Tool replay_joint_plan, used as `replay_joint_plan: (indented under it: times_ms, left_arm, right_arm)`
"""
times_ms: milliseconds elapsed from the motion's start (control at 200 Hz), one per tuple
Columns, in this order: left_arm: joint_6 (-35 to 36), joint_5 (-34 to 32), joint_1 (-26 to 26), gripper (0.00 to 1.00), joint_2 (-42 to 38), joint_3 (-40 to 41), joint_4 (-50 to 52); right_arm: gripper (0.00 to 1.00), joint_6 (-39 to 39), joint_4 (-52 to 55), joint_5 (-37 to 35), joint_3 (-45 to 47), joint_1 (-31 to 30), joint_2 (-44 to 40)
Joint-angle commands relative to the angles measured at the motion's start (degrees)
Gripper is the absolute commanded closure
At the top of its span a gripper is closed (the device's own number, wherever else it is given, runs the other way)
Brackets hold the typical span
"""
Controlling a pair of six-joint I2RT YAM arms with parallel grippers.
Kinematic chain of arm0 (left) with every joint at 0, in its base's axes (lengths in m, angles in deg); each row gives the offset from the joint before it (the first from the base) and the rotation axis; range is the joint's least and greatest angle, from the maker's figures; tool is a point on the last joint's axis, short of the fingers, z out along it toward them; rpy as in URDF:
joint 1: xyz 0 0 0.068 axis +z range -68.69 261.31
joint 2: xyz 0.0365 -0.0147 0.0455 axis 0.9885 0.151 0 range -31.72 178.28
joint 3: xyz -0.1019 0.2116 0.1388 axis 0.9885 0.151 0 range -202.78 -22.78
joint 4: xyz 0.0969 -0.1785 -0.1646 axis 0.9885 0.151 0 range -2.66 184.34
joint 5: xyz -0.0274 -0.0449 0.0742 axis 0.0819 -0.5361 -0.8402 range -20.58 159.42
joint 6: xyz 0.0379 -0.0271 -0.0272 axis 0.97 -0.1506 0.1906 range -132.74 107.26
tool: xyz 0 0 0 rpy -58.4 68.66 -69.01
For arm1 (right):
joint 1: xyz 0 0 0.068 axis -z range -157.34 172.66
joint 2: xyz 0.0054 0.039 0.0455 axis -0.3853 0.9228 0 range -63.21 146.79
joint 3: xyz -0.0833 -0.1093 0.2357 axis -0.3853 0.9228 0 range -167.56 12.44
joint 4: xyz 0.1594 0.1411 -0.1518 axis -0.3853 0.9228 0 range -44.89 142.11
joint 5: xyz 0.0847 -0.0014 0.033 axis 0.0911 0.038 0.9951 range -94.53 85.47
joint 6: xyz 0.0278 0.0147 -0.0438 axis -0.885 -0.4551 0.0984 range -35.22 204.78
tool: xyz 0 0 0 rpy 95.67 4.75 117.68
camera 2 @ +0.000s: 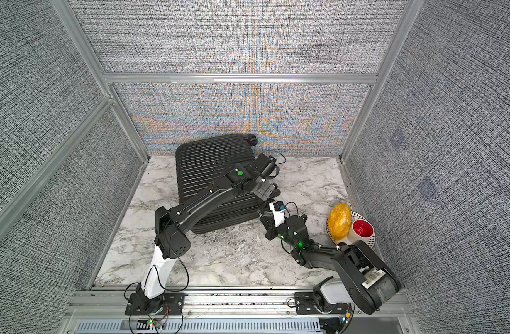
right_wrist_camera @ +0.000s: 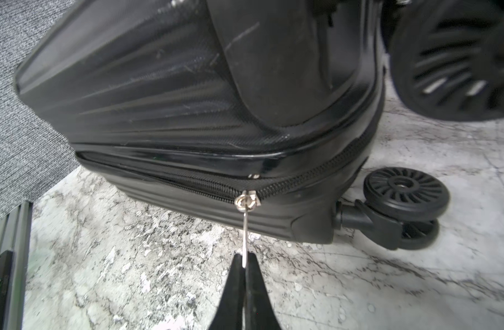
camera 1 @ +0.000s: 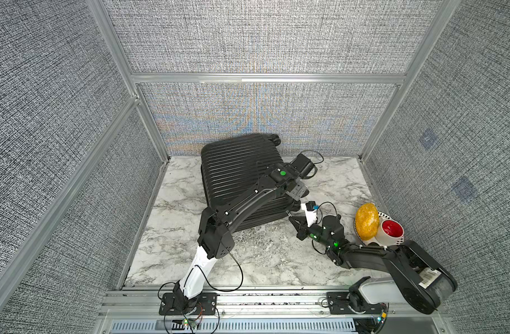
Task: Open the suitcase zippers
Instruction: Unzip the zipper on the suitcase.
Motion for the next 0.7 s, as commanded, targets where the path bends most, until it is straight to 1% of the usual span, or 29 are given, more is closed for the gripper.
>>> replay_joint_plan:
  times_ms: [0, 240, 450, 575, 690]
  left_arm:
    - [-1.83, -3.58, 0.08, 0.01, 1.00, 1.74, 8.94]
    - [-2.68, -3.28, 0.04, 0.01, -1.96, 7.45, 7.32]
    - [-2.90, -2.74, -0.07, 0.01, -3.53, 9.68, 6.69]
    - [-2.91, -2.03, -0.24, 0.01, -4.21, 9.91, 6.51]
    - [-2.82, -1.31, -0.48, 0.01, -4.55, 9.83, 6.50]
  right_arm:
    - [1.00, -2.73, 3.45, -5.76, 0.87, 0.04, -0.80]
    - [1.00, -6.86, 4.02, -11.07, 1.84, 0.24, -2.26]
    - [1.00, -9.33, 6.41, -14.18, 1.43, 2.06, -3.69]
    - [1.00, -9.84, 6.48, -12.94, 0.81, 4.37, -3.07]
    - [1.00, -9.08, 5.42, -9.15, -0.27, 6.93, -1.18]
